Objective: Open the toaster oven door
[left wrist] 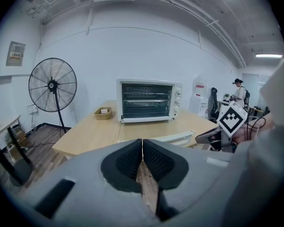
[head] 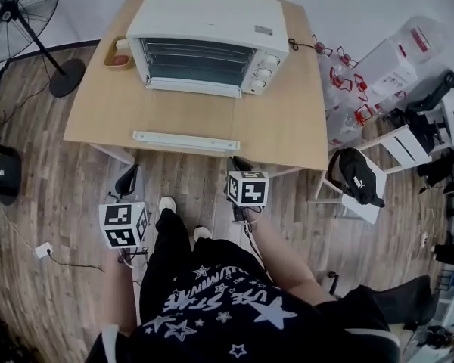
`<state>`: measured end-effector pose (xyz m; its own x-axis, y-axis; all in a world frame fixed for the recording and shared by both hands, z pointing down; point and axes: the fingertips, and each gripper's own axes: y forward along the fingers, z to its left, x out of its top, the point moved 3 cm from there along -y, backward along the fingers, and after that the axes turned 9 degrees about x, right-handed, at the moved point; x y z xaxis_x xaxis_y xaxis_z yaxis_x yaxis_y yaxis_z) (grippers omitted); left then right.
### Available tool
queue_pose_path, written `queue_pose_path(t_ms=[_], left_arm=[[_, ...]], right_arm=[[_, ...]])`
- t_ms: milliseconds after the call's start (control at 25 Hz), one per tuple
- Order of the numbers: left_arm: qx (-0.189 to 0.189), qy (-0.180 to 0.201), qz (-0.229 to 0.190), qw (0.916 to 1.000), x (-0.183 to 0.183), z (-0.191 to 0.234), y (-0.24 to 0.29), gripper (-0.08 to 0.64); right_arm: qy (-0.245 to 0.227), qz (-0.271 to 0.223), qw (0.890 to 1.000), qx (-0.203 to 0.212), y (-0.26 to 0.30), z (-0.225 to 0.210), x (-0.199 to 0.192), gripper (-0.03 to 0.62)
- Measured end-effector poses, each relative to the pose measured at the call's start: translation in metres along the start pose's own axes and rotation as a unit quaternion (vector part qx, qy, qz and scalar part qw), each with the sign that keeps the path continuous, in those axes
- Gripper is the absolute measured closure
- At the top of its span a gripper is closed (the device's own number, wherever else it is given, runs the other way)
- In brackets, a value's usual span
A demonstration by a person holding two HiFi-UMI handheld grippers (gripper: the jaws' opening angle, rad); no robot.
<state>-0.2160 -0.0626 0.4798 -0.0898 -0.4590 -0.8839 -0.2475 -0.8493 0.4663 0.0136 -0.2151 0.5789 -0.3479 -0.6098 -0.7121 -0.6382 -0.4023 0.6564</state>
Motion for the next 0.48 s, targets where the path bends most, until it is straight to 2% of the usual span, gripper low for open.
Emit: queue_pose_path(t_ms=[480], left_arm=[[0.045, -0.022, 0.014, 0.9987, -0.03, -0.024, -0.063, 0.538]], right_arm=[[-0.035, -0.032, 0.998, 0.045, -0.03, 0.012, 0.014, 0.546]])
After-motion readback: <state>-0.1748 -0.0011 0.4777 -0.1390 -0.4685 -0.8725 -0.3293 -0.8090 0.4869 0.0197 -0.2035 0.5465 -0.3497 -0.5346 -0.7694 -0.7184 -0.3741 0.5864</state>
